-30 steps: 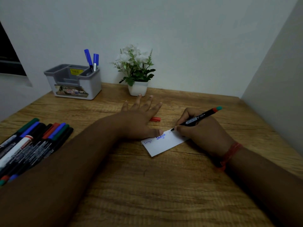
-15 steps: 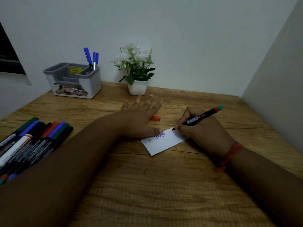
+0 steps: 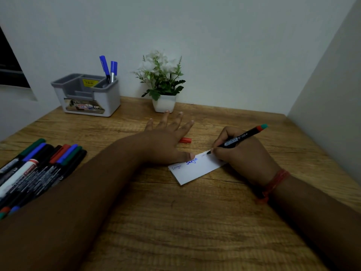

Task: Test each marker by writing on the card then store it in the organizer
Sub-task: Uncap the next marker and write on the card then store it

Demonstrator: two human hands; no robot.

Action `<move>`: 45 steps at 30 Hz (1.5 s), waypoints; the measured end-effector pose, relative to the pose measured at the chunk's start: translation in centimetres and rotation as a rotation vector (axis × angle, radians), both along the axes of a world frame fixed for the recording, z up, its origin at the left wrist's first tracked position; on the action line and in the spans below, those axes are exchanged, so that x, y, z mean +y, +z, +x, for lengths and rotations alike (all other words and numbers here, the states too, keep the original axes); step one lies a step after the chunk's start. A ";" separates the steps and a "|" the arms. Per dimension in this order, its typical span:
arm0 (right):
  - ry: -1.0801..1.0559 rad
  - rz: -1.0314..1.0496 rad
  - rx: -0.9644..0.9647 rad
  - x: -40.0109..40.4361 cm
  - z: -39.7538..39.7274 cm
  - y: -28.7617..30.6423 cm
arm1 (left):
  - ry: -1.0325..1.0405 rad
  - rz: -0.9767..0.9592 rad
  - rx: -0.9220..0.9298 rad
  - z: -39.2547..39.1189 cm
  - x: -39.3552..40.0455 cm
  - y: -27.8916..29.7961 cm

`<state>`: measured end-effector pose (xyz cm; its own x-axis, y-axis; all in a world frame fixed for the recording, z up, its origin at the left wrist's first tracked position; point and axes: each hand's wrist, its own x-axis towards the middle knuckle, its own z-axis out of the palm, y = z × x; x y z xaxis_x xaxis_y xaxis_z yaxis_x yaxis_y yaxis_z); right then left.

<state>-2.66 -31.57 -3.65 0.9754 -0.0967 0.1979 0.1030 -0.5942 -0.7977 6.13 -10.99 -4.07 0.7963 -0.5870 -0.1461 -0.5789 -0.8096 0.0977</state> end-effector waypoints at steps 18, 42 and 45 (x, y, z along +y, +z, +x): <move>-0.051 0.093 -0.015 -0.3 0.1 0.0 | -0.002 -0.013 0.005 0.2 0.0 -0.2; 0.002 0.426 -0.137 -1.3 -0.8 1.3 | -0.006 -0.382 -0.229 -0.4 -0.1 0.9; 0.031 0.480 -0.162 -1.5 -0.7 1.1 | -0.035 -0.518 -0.272 -1.1 -0.5 1.3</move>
<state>-3.41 -33.09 -2.52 0.9397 -0.1853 0.2876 0.2600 -0.1594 -0.9523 5.07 -11.45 -2.74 0.7436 -0.5542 0.3741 -0.6644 -0.6754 0.3200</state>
